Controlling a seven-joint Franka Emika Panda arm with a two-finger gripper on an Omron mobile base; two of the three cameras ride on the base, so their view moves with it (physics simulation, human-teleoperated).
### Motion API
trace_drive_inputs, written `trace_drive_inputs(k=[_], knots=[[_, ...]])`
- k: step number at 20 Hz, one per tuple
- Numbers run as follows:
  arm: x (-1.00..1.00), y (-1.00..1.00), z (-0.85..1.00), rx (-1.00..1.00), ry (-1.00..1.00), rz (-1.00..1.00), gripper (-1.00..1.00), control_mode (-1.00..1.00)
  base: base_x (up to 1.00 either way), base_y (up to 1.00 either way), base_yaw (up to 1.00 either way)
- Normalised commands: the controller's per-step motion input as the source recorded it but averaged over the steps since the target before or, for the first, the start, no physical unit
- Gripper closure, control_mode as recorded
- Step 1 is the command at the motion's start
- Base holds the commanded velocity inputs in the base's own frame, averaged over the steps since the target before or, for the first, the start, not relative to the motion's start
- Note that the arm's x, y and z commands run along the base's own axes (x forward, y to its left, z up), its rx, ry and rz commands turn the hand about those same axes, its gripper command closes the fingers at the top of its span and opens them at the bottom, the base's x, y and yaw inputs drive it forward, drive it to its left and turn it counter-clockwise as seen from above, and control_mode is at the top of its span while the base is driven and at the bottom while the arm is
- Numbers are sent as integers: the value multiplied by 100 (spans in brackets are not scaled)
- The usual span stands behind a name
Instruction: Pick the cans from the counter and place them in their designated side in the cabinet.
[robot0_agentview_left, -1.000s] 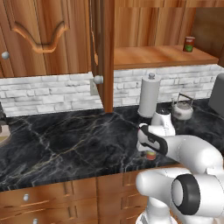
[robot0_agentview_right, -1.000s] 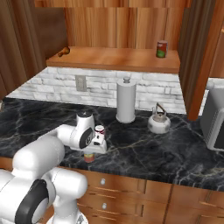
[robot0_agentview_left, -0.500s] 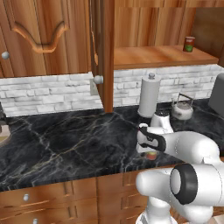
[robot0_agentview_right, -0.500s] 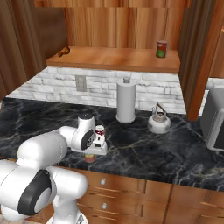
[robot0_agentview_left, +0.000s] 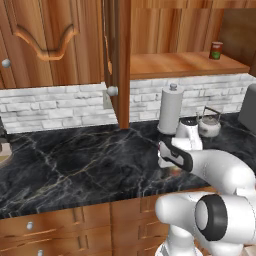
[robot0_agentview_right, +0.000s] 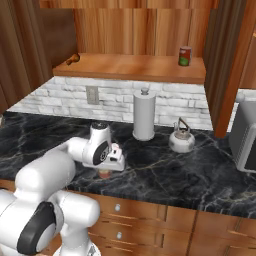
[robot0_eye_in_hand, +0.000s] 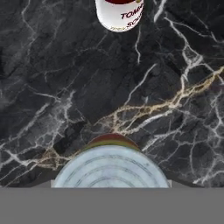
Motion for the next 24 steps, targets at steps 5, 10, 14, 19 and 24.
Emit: trace_drive_inputs(k=[5,10,14,19,24], knots=[[0,-16,55,-1,-12,2,100,-100,0,0,0],[0,-16,55,-2,-12,2,100,-100,0,0,0],[0,-13,57,-2,-10,2,100,-100,0,0,0],[-7,-15,58,-3,-13,3,100,-100,0,0,0],[-23,-15,46,-4,-16,3,100,-100,0,0,0]])
